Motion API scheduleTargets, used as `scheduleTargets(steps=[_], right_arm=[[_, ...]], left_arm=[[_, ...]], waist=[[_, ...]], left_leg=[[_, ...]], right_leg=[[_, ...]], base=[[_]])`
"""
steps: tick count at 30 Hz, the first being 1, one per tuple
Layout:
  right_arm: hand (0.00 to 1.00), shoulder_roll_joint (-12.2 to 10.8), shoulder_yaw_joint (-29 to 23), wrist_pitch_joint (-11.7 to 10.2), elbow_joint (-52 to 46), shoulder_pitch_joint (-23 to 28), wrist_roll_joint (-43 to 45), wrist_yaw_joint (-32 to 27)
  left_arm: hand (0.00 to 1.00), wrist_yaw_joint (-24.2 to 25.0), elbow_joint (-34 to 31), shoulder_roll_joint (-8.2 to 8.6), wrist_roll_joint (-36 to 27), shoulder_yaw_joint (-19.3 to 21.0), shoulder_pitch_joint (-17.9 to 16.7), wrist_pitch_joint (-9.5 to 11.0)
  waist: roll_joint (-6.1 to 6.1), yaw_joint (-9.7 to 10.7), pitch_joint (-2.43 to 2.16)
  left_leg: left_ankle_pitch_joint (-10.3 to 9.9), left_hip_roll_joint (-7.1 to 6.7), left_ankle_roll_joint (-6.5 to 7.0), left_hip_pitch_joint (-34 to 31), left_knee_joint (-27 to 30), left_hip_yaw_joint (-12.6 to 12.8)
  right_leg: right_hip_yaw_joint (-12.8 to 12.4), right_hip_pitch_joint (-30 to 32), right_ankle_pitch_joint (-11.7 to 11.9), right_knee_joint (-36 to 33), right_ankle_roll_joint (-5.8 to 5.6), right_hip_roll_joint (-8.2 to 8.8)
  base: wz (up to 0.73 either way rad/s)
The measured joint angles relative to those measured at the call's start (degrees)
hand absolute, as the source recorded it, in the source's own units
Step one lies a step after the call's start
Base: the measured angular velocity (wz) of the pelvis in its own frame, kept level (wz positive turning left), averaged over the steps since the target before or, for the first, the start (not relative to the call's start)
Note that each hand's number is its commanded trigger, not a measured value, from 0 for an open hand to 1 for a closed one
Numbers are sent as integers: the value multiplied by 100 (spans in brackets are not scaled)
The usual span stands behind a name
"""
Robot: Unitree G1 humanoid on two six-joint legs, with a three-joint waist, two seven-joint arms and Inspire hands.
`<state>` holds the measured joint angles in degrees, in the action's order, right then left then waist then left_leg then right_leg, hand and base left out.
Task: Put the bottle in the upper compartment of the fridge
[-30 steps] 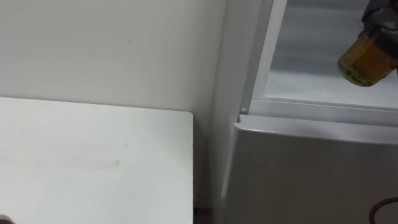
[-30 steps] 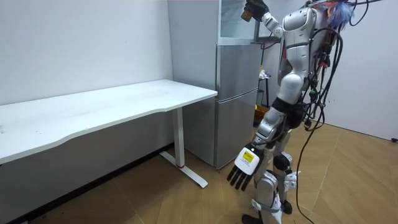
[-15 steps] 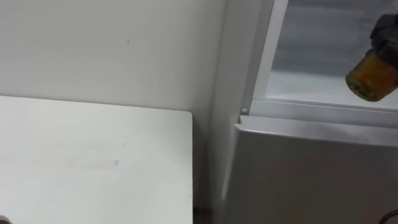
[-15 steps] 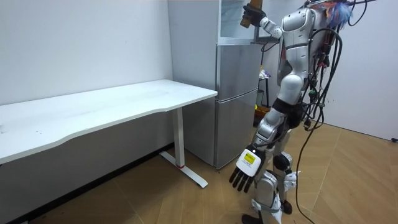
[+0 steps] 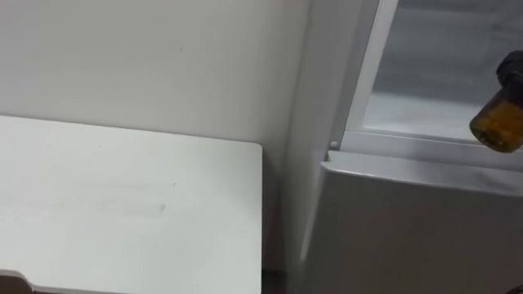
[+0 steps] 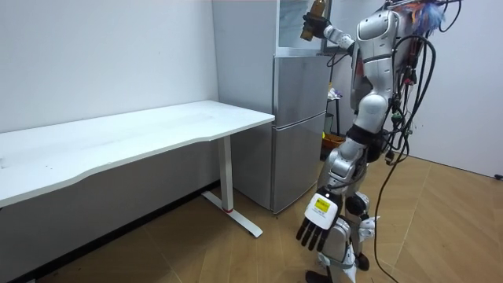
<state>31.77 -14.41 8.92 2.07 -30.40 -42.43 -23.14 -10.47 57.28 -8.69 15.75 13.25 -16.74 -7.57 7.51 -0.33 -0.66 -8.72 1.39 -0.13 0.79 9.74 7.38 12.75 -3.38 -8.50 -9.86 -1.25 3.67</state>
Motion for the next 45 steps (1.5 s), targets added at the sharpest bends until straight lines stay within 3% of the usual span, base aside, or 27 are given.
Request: scheduleTargets(steps=[7,15,17,20,25,28,39,45], right_arm=[[100,3,291,-10,825,-688,-124,1],[100,4,443,-10,1190,-744,-156,-57],[100,20,550,-10,1418,-954,-154,-73],[100,199,745,-9,1812,-1232,-183,-88],[100,251,947,-9,1992,-1604,-179,-116],[100,449,1133,-9,2112,-1640,-179,-4],[100,684,1182,-7,2811,-1661,40,268],[100,855,1547,9,3240,-2014,41,276]], left_arm=[[0,-3,-7,-54,11,-3,0,39],[0,1,-7,-100,10,-3,43,54],[0,0,-7,-99,6,-7,43,55],[0,-12,-13,-112,7,-7,60,55],[0,-21,-11,-113,10,-7,55,56],[0,-20,-10,-115,17,-4,51,57],[0,222,16,-166,127,129,-80,40],[0,365,31,-245,125,129,-185,24]], waist=[[-21,-23,39],[22,-123,62],[29,-117,66],[61,-134,73],[81,-161,65],[108,-201,56],[177,-439,45],[220,-439,48]], left_leg=[[0,-2,0,-46,30,-50],[1,-7,-1,-76,11,-135],[1,-8,-1,-110,17,-132],[1,-8,-1,-130,19,-139],[1,-8,-1,-140,5,-173],[1,-13,-1,-126,6,-198],[2,-12,-1,-123,14,-244],[5,-11,-6,-127,30,-247]], right_leg=[[52,2,0,1,-1,0],[146,20,-8,1,-12,5],[157,47,-8,1,-12,7],[183,51,-8,6,-12,7],[260,53,-8,9,-13,6],[268,30,-8,8,-13,8],[301,24,-9,7,-13,12],[309,17,-9,7,-14,8]], base=[[3],[4],[0],[6],[4],[5],[0],[0]])
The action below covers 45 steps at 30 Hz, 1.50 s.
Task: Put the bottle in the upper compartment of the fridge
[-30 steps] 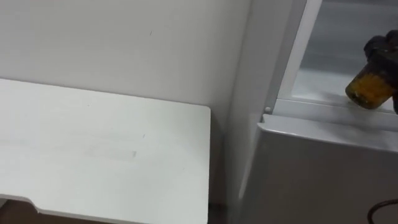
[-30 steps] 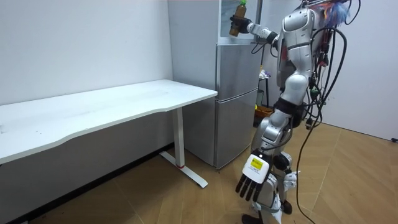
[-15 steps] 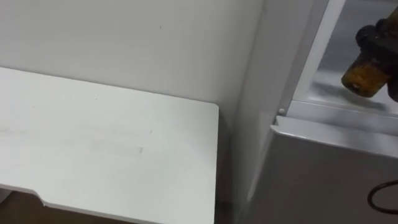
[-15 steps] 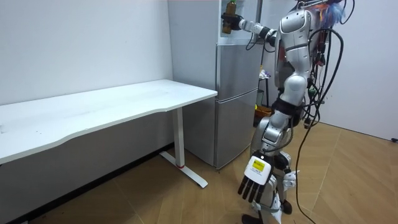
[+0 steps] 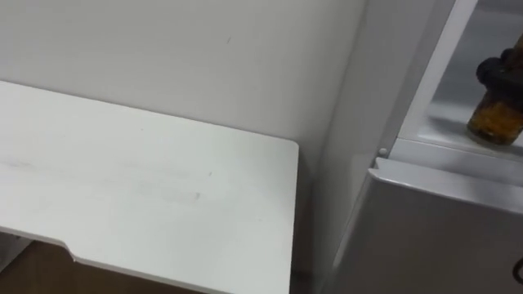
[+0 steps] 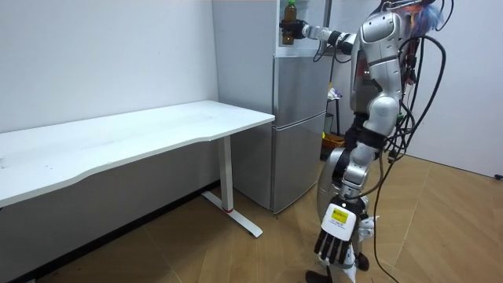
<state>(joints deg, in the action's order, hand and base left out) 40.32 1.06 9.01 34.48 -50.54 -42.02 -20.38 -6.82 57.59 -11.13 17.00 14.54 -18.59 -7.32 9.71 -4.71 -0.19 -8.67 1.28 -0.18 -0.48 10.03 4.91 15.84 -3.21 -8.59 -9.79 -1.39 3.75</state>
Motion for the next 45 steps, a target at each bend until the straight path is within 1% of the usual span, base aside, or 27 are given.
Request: scheduleTargets(steps=[3,4,6,8,10,13,15,16,18,19,20,22,24,28,30,31,34,41,45], right_arm=[[100,18,2,0,99,-15,57,60],[100,18,13,2,132,-15,221,80],[100,18,13,7,167,-15,385,155],[100,18,13,23,175,-15,506,229],[100,19,13,32,378,-60,569,334],[100,21,-18,40,719,-88,549,389],[100,74,7,43,880,-147,560,440],[100,82,5,42,1012,-154,559,452],[100,85,5,35,1090,-203,586,448],[100,90,21,26,1137,-231,583,474],[100,143,96,-33,1246,-254,513,500],[100,260,228,-38,1381,-303,363,534],[100,286,275,-44,1475,-350,316,545],[100,303,275,-94,1700,-431,297,515],[100,309,276,-124,1711,-438,256,462],[100,310,277,-190,1721,-438,234,445],[100,310,312,-295,1764,-438,197,433],[100,310,334,-416,1869,-438,203,432],[100,310,333,-474,1873,-439,200,421]], left_arm=[[0,8,33,-60,29,2,0,-6],[0,10,33,-73,84,3,0,-12],[0,10,33,-89,120,12,-1,-20],[0,10,31,-97,119,50,0,-23],[0,9,42,-121,111,52,-1,-25],[0,4,49,-123,102,55,-29,-35],[0,0,40,-120,91,62,-96,-45],[0,-3,40,-118,66,104,-111,-70],[0,-3,40,-112,64,108,-130,-97],[0,-3,39,-112,59,108,-138,-105],[0,-6,26,-118,56,107,-139,-108],[0,-21,-4,-118,50,104,-135,-109],[0,-41,-15,-118,27,104,-135,-116],[0,-110,-74,-115,-27,102,-125,-167],[0,-149,-176,-116,-39,95,-125,-186],[0,-150,-260,-117,-62,85,-122,-186],[0,-149,-359,-125,-59,38,-114,-177],[0,-147,-418,-124,-64,-16,-114,-150],[0,-148,-454,-125,-64,-62,-119,-143]], waist=[[66,-24,-4],[89,-29,-4],[113,-33,-9],[119,-31,-14],[116,-38,-14],[97,-130,-18],[59,-143,-35],[36,-153,-53],[-8,-170,-62],[-37,-199,-61],[-56,-199,-54],[-77,-218,-39],[-83,-270,-33],[-100,-349,-20],[-93,-349,-25],[-92,-354,-24],[-100,-366,-10],[-96,-375,-2],[-124,-373,18]], left_leg=[[0,-1,0,-1,7,-15],[0,-3,0,-13,18,-30],[-1,-6,1,-30,34,-41],[-1,-7,1,-56,56,-47],[-1,-9,0,-92,93,-112],[-1,-14,0,-97,97,-157],[-4,-17,-3,-93,114,-192],[-5,-18,-4,-92,124,-202],[-4,-19,-5,-93,136,-215],[-3,-18,-6,-85,142,-217],[-1,-17,-9,-76,147,-235],[-1,-21,-10,-84,147,-275],[4,-19,-17,-96,144,-281],[5,-21,-20,-189,193,-329],[7,-19,-23,-239,240,-349],[11,-19,-27,-285,265,-362],[20,-20,-30,-292,269,-369],[20,-19,-31,-294,273,-384],[20,-19,-32,-313,273,-403]], right_leg=[[10,-13,0,-1,0,1],[19,-13,0,-1,0,1],[32,-11,0,2,0,2],[109,-10,0,3,0,5],[158,-15,1,8,1,4],[169,-24,0,15,1,4],[205,-66,0,19,1,4],[234,-86,0,18,1,4],[254,-101,0,21,1,3],[267,-113,0,21,1,4],[306,-135,0,26,1,5],[345,-160,0,26,0,6],[356,-157,-1,27,1,4],[418,-133,0,26,1,2],[440,-90,0,17,3,-1],[453,-70,2,14,4,-2],[462,-66,4,15,8,-3],[482,-67,5,14,11,-5],[507,-65,5,16,11,-6]], base=[[3],[4],[6],[9],[12],[4],[10],[14],[6],[3],[7],[10],[2],[5],[5],[4],[1],[0],[0]])
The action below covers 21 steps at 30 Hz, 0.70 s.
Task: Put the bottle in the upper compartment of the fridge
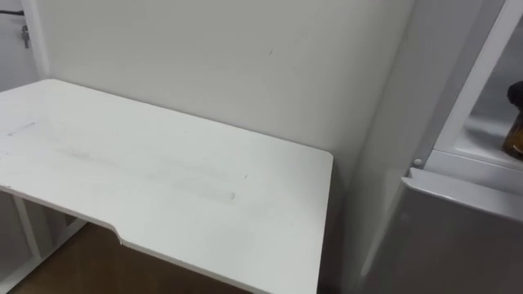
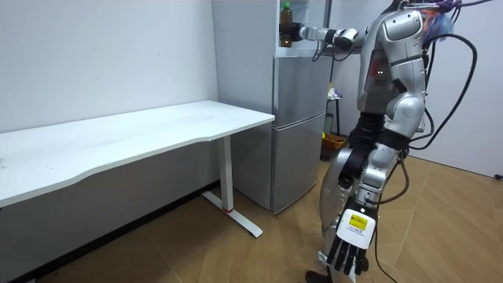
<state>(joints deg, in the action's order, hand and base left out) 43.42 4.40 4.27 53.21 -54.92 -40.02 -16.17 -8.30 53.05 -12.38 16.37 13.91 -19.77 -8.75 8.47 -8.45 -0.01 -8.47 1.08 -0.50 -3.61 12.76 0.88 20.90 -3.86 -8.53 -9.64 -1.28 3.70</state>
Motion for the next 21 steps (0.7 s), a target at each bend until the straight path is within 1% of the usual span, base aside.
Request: scheduleTargets(steps=[1,2,3,4,5,7,12,15,17,18,19,21], right_arm=[[100,0,0,-26,0,0,0,-12],[95,0,0,-44,0,0,0,-20],[57,0,0,-74,-1,-2,-1,-37],[51,0,0,-87,-1,-14,-1,-54],[0,0,1,-95,-1,-21,-2,-60],[0,0,5,-180,0,-29,-13,-74],[0,0,20,-196,31,-29,-6,-105],[0,-1,180,-168,195,-28,-2,-116],[0,-1,273,-155,242,-29,1,-117],[0,1,323,-183,230,-30,20,-118],[0,7,324,-176,231,-38,13,-117],[0,6,332,-174,234,-38,11,-114]], left_arm=[[0,-2,-2,-2,0,-47,0,5],[0,-2,-2,-2,-1,-72,0,5],[0,-1,-2,-1,-1,-92,0,7],[0,-1,-3,-2,-7,-114,0,7],[0,-1,-5,-1,-8,-121,0,6],[0,0,-7,1,-32,-188,-5,6],[0,1,-8,2,-106,-241,-13,5],[0,1,-12,1,-108,-267,-11,7],[0,3,-35,0,-110,-325,-12,10],[0,2,-46,0,-112,-340,-15,11],[0,2,-47,-5,-112,-339,-22,10],[0,3,-49,-4,-112,-345,-25,12]], waist=[[-10,0,8],[-11,-2,8],[-8,-2,6],[-32,-2,21],[-15,-2,8],[-35,-3,21],[-55,-7,34],[-58,-6,34],[-91,-5,47],[-118,-2,47],[-140,-2,29],[-152,-4,10]], left_leg=[[0,-1,0,-5,0,-3],[0,0,0,-11,1,-3],[1,0,-1,-23,1,-4],[1,0,-2,-50,8,-8],[2,0,-3,-71,10,-8],[3,1,-5,-90,35,-8],[3,1,-5,-84,39,-11],[3,1,-5,-85,45,-12],[4,-1,-4,-108,47,-12],[4,-1,-4,-121,47,-13],[4,1,-4,-118,44,-22],[9,3,-10,-108,35,-25]], right_leg=[[7,3,0,0,0,0],[7,10,0,0,0,0],[9,21,0,0,0,0],[16,37,0,-1,0,-1],[18,58,0,-2,0,-1],[20,83,7,-2,12,-4],[22,73,8,-2,12,-4],[22,71,8,-3,13,-3],[22,95,9,-6,15,1],[22,105,10,-3,16,0],[28,102,10,-3,15,-2],[36,96,10,-2,15,-4]], base=[[0],[0],[0],[0],[0],[0],[0],[0],[0],[0],[0],[0]])
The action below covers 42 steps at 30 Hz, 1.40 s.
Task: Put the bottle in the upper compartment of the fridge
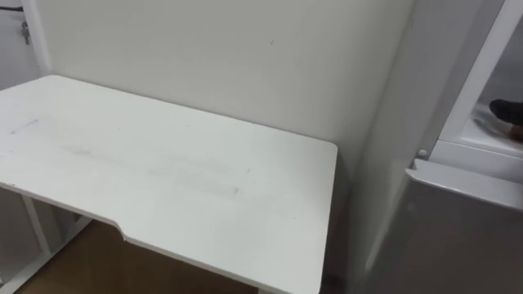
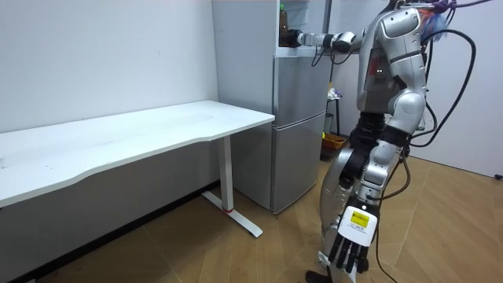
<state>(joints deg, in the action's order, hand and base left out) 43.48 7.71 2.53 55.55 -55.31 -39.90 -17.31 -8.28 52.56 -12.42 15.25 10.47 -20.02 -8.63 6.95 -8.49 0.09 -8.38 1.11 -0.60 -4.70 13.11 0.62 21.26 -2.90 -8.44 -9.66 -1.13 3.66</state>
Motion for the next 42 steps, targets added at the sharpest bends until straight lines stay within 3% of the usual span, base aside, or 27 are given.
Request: scheduleTargets(steps=[8,16,35,42], right_arm=[[0,0,15,16,30,1,-2,149],[0,0,14,125,154,1,2,251],[0,-1,-63,171,87,1,-50,578],[0,-2,-226,256,-30,1,-197,665]], left_arm=[[0,6,-1,-3,-1,0,4,52],[0,6,4,-9,-1,7,7,51],[0,49,14,-6,1,59,20,26],[0,128,14,-1,-1,65,39,-57]], waist=[[46,13,-13],[191,11,-26],[136,55,-22],[23,79,-73]], left_leg=[[20,1,-1,32,-49,9],[21,1,-2,24,-42,8],[20,0,-2,33,-42,21],[21,-1,-2,60,-44,27]], right_leg=[[2,-1,0,0,0,2],[3,2,-1,6,0,0],[-46,-8,-1,6,0,0],[-58,-17,-1,6,0,1]], base=[[0],[0],[0],[0]])
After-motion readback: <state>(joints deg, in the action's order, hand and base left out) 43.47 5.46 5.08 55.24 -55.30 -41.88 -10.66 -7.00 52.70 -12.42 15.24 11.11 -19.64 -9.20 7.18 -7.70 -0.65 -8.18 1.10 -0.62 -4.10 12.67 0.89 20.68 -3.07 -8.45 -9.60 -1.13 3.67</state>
